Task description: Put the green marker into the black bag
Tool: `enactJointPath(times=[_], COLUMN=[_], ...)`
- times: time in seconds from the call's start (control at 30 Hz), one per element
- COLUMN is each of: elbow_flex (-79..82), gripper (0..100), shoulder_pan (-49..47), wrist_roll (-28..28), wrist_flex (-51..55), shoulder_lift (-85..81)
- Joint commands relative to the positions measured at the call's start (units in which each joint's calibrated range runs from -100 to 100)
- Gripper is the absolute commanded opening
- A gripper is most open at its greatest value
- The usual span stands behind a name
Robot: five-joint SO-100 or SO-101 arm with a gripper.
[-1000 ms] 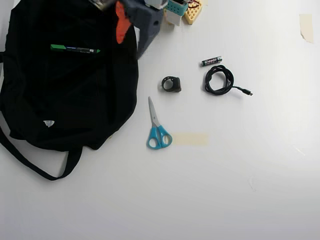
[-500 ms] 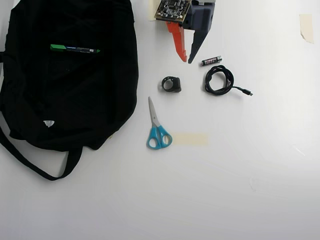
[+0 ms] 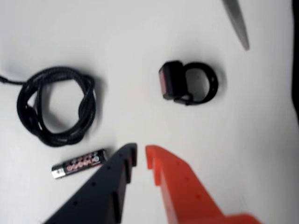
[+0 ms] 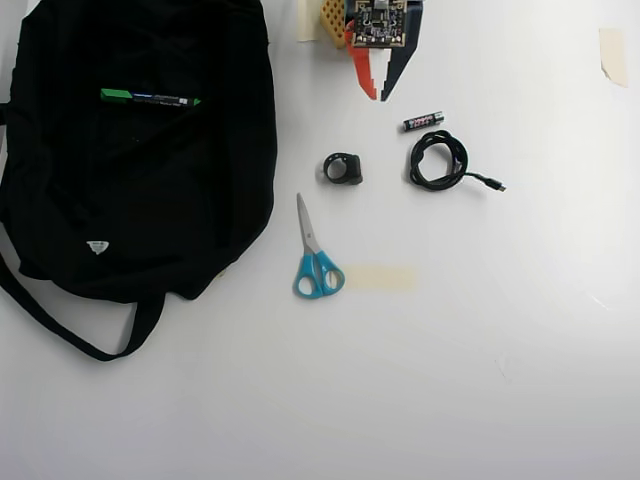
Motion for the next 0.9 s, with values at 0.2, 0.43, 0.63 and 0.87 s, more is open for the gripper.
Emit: enactJointPath(times=[0.2, 0.43, 0.63, 0.87], elbow_flex=[12.41, 25.08, 33.08, 42.69], gripper=[2, 2, 2, 2], shoulder_pan=[-1.7, -2.6, -2.3, -2.37], wrist_roll=[0.34, 0.34, 0.34, 0.34], wrist_flex=[-0.68, -0.68, -0.68, -1.02], shoulder_lift=[-15.04, -26.49, -31.97, -37.53])
